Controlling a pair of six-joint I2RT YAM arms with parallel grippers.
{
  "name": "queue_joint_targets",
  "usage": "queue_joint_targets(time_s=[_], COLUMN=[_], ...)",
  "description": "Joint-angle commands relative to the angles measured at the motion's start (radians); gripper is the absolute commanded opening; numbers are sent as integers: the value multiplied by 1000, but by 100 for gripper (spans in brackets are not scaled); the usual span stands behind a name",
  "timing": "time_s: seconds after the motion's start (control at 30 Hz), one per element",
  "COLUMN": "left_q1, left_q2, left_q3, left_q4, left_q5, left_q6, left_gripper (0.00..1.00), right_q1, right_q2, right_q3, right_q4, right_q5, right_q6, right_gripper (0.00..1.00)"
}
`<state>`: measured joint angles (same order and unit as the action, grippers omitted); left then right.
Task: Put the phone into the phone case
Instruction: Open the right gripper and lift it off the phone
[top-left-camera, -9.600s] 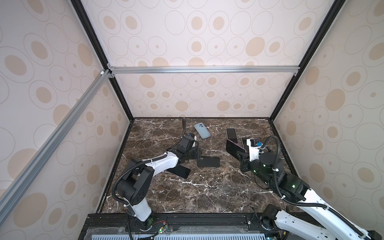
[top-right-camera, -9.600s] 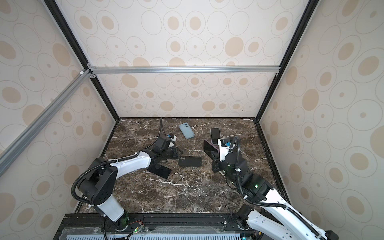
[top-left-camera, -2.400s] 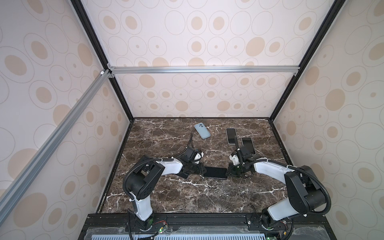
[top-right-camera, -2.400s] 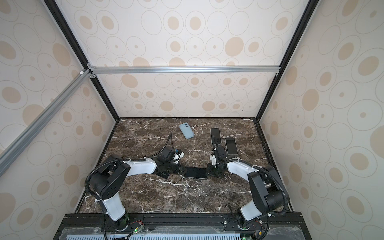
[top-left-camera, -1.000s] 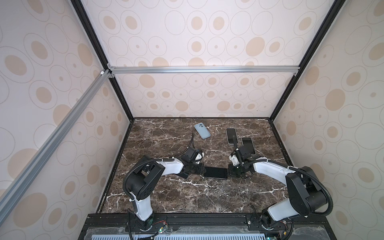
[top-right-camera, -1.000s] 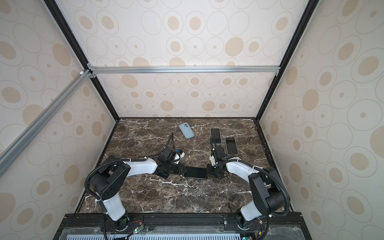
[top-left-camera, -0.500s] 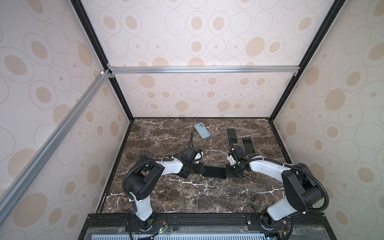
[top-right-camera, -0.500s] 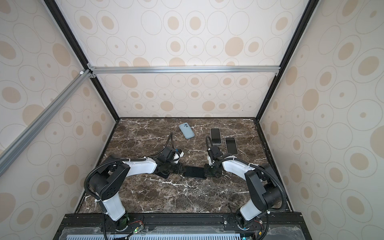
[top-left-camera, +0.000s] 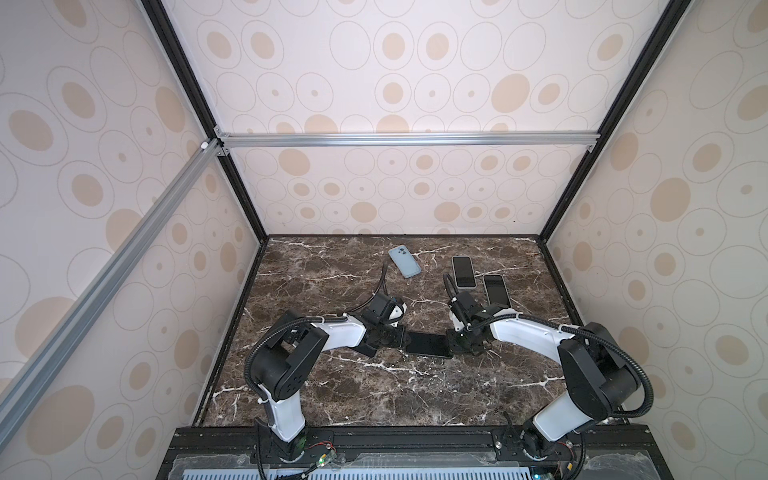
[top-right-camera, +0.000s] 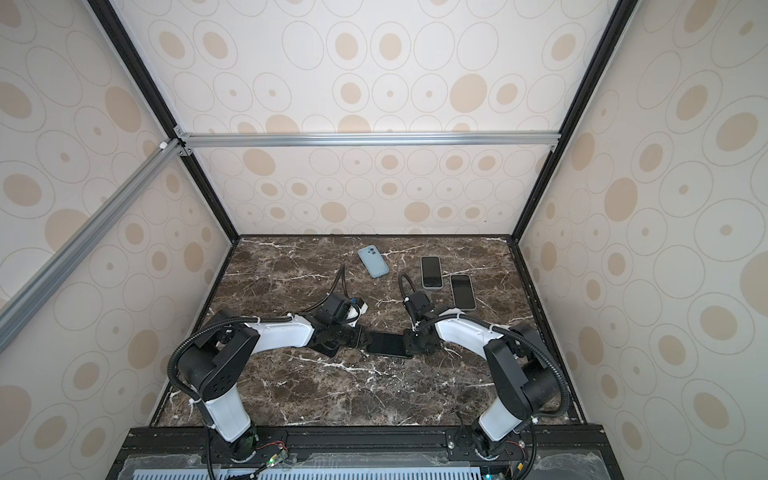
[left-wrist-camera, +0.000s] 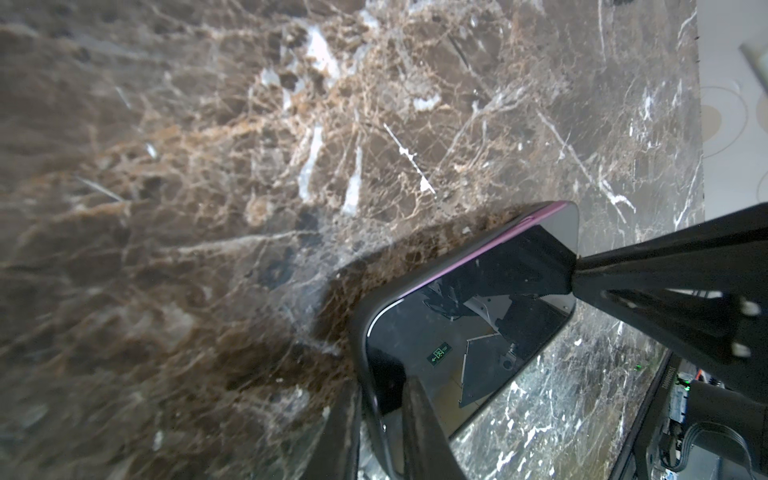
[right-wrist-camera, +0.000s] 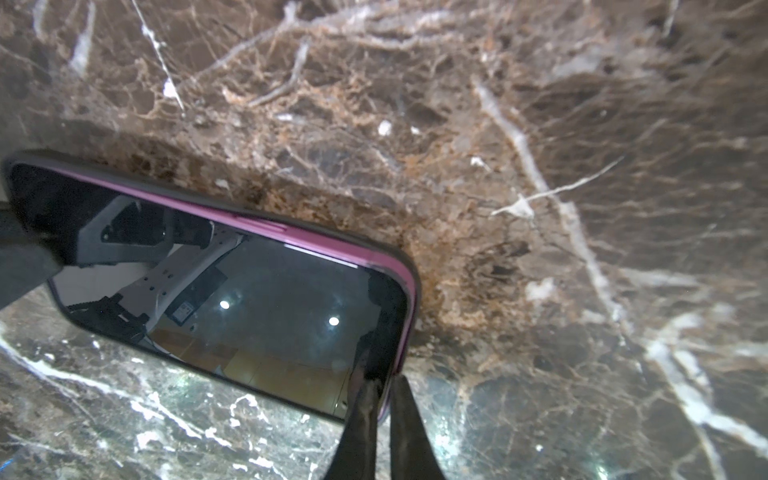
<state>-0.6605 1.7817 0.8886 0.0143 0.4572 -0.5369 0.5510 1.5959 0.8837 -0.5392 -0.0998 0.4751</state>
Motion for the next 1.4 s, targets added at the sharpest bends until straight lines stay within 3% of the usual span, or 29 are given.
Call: queue_joint_targets(time_s=[0.0, 0.3, 0.63, 1.1, 1.17, 1.37], left_q1=[19, 68, 70, 67, 67, 68], left_q2=[-57, -143, -81, -48, -48, -47], left_q3=[3, 33, 125, 89, 91, 86], left_q4=[-33, -19, -74, -77, -89, -88], left_q5=[-52, -96, -36, 49, 50, 76], left_q6=[21, 20, 8, 50, 59, 60], left_gripper=[20, 27, 32, 34, 35, 38], right_q1=[34, 35, 35, 32, 31, 18], right_q2=[6, -266, -451, -369, -348, -310], right_q3=[-28, 28, 4, 10, 13, 13], right_q4=[-39, -21, 95, 91, 84, 80], right_q5=[-9, 129, 259, 198, 174, 101], right_q6=[-9, -31, -82, -19, -1, 22], right_gripper=[14, 28, 38, 44, 52, 63])
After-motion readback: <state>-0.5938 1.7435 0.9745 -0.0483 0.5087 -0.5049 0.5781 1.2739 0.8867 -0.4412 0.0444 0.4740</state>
